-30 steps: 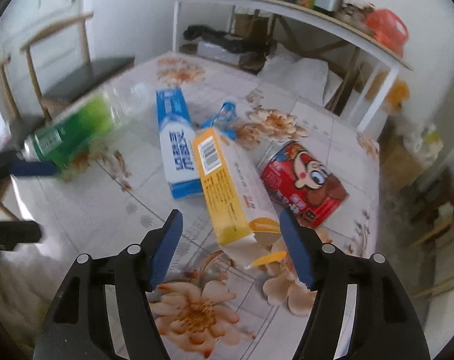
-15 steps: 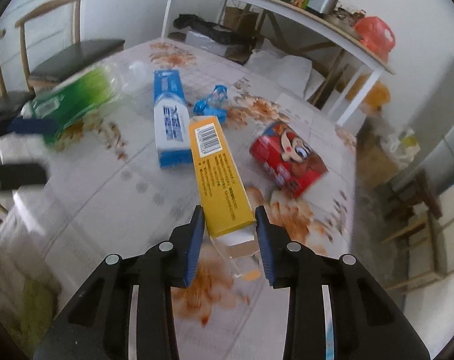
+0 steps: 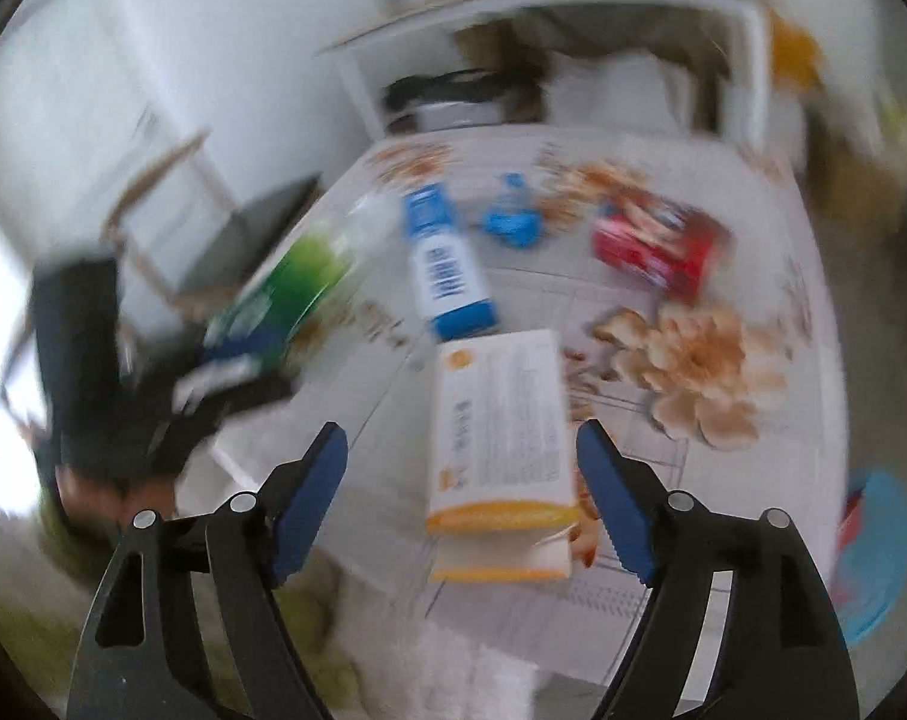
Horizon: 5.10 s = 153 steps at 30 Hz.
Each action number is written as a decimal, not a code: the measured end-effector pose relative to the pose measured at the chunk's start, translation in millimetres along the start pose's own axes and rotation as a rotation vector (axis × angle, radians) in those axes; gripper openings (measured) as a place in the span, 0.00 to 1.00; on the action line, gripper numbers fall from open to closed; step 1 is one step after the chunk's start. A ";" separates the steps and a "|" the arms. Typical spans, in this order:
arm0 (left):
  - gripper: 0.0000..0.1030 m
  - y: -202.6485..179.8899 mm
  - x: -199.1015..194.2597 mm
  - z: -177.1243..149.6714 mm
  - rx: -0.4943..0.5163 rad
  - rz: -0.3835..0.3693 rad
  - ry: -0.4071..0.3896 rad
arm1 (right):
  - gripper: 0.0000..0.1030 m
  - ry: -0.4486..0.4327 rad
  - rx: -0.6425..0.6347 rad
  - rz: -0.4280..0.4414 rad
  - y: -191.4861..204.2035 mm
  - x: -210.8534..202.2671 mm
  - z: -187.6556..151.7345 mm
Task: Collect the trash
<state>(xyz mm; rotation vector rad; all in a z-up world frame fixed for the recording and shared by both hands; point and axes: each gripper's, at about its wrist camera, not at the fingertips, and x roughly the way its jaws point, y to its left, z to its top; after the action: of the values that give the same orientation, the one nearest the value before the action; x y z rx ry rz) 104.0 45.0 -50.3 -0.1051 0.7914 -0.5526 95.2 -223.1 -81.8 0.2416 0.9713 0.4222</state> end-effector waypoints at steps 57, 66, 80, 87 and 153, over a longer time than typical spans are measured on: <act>0.75 -41.7 78.6 -12.3 0.038 0.037 0.308 | 0.90 -0.122 -0.366 -0.274 -14.5 36.7 86.0; 0.75 -36.8 77.6 -12.6 0.030 -0.001 0.307 | 0.80 0.119 -0.598 -0.384 -9.8 110.5 115.3; 0.75 -32.2 75.6 -13.0 0.011 -0.022 0.301 | 0.66 0.139 -0.490 -0.310 -24.4 92.5 95.2; 0.75 -31.7 76.0 -12.8 0.011 -0.019 0.300 | 0.65 0.115 -0.356 -0.225 -32.2 70.0 62.8; 0.75 -47.9 80.8 -14.6 0.061 0.091 0.296 | 0.63 -0.055 -0.025 -0.333 -30.5 9.7 -11.3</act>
<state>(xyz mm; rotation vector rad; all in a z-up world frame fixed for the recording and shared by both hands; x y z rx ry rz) 119.2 -35.4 -98.9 0.0710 1.0612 -0.5113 97.7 -245.8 -106.9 0.0652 0.9307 0.1219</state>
